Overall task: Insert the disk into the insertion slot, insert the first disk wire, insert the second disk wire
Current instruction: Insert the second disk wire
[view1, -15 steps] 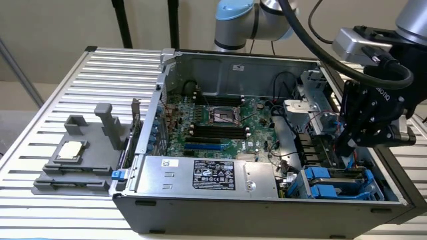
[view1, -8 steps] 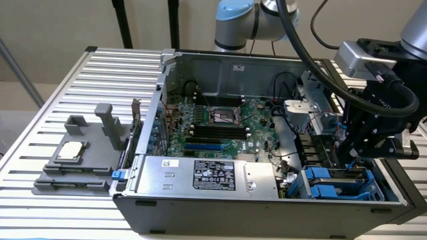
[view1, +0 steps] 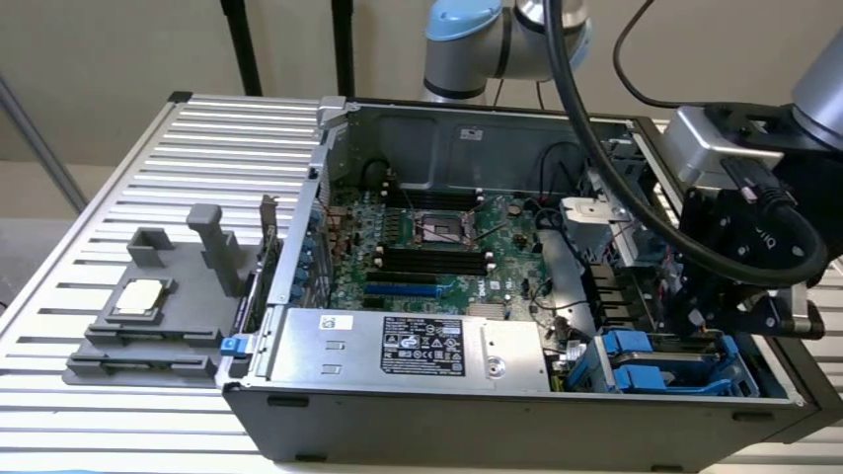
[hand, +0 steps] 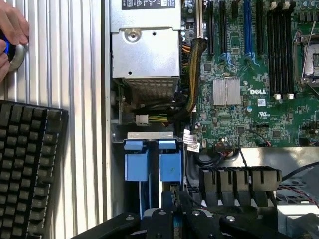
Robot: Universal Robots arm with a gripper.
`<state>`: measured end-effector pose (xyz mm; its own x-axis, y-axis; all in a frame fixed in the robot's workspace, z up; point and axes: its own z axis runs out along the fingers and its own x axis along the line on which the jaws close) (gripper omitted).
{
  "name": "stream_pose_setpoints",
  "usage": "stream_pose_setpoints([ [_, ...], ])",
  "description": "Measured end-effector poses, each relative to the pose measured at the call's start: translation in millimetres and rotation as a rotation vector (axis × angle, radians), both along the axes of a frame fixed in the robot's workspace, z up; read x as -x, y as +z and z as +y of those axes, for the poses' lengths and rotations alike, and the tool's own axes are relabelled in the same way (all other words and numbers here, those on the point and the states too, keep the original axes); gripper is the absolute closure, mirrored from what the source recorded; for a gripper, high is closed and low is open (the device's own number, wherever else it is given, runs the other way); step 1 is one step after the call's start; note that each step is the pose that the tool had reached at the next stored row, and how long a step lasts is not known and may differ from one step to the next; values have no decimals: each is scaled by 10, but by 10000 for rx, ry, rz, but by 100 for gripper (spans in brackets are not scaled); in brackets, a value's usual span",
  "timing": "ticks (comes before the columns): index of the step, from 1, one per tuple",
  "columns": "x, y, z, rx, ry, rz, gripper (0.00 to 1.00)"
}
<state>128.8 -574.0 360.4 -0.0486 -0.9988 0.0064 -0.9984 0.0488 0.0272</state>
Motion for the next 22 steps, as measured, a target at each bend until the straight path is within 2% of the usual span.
stream_pose_setpoints([
  [4,10,-34,-46,-231,88,-84,84],
  [9,19,-74,-75,-514,196,-210,84],
  [13,25,-112,-93,-691,282,-289,84],
  [15,25,-139,-99,-753,307,-311,84],
  [22,25,-200,-102,-829,343,-402,84],
])
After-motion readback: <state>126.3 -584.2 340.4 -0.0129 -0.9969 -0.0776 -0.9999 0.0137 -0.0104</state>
